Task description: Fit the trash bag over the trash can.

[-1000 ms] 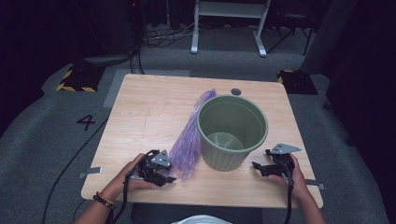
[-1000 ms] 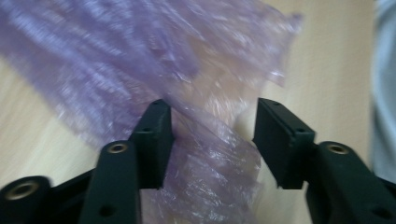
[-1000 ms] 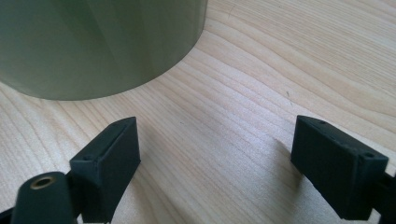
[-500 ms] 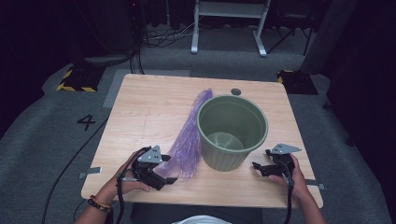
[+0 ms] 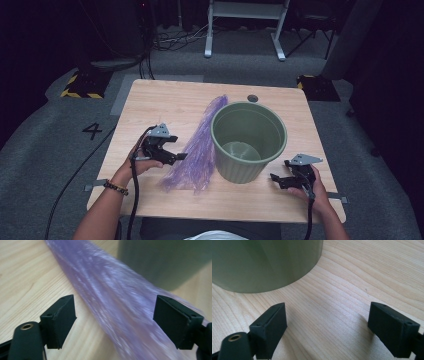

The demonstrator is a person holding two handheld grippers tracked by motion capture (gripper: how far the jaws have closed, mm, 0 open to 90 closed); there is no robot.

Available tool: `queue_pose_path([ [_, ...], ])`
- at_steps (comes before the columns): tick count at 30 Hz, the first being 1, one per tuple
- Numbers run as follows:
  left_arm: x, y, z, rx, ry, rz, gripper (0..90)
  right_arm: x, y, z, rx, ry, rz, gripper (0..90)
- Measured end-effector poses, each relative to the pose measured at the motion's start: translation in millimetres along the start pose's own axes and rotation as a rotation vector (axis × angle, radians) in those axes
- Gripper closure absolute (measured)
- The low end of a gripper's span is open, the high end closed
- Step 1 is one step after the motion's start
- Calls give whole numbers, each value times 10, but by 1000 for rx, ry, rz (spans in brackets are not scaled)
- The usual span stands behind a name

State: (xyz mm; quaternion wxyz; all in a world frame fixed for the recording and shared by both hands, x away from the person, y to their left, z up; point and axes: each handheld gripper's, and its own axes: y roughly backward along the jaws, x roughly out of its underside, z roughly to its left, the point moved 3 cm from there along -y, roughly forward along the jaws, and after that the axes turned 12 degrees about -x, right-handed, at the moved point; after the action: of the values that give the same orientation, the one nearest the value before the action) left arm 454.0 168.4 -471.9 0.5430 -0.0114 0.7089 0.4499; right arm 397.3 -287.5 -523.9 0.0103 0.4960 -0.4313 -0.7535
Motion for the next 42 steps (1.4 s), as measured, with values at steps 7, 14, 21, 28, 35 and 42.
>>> queue_pose_path([
  [7,-14,-473,154,-65,72,35,193,0,0,1,0,-1,0,156],
  [14,9,-656,69,-14,33,97,343,0,0,0,1,0,0,156],
  [21,82,-587,-35,-1,-1,124,608,0,0,0,1,0,0,156],
  [28,235,-350,-329,-43,-61,166,627,0,0,0,0,0,0,156],
  [35,460,-63,-521,-94,-64,187,520,0,0,0,1,0,0,156],
  [42,379,178,-418,-40,33,21,192,0,0,0,1,0,0,156],
])
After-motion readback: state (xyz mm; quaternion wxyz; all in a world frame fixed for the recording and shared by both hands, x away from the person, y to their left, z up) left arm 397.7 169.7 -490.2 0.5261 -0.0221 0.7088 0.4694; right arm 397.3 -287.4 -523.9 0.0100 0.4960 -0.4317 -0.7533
